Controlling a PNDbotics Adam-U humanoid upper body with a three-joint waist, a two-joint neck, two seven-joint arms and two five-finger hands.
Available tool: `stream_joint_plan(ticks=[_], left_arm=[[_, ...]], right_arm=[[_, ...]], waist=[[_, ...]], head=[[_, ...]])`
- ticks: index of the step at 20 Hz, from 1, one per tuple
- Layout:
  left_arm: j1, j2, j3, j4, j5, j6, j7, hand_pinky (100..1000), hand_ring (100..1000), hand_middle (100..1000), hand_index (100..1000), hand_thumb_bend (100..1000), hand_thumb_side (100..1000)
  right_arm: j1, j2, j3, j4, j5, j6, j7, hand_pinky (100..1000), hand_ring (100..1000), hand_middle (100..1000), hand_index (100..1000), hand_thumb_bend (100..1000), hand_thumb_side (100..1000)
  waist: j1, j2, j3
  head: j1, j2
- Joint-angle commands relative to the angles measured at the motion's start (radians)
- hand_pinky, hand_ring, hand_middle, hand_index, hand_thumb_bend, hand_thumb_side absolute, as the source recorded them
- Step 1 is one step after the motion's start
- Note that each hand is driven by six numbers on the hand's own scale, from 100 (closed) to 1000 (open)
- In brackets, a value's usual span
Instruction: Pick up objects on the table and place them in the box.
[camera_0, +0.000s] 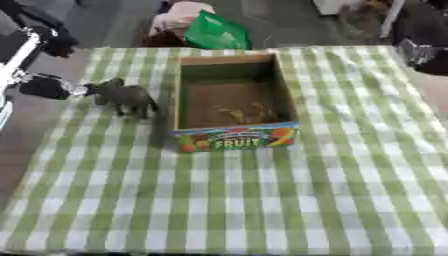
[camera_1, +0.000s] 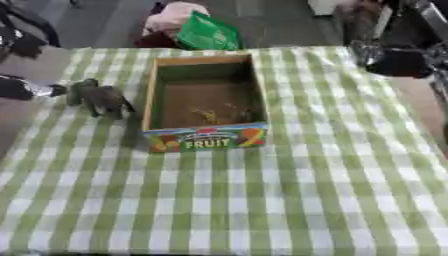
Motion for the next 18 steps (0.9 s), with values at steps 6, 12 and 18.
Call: stream_joint_plan(ticks=[6,12,18], left_arm=[[-0.109,-0.007,-0.041,0.121,-0.239,-0.148,-0.076,774,735,635,769,826,209],[-0.141,-0.079,-0.068,0.178,-0.31,-0.177,-0.086,786,756,656,783,806,204],[-0.149,-0.136,-0.066,0.209,-0.41,-0.196,-0.028,790,762,657,783,766,203]], right_arm=[[0.012,-0.03,-0.028,-0.049,-0.046,0.026,0.018,870,970,815,895,100,176],[0.014,-0.018,-0.028,-0.057,-0.06,0.031,0.024,870,968,812,896,100,196],[0.017,-0.009,-0.025,-0.059,-0.066,0.034,0.033,872,968,812,896,100,214]], waist=[[-0.001,-0.014,-0.006],[-0.004,-0.009,-0.015],[-0.006,-0.004,-0.026]], head=[[0.008,0.008],[0.012,0.009],[0.016,0.008]])
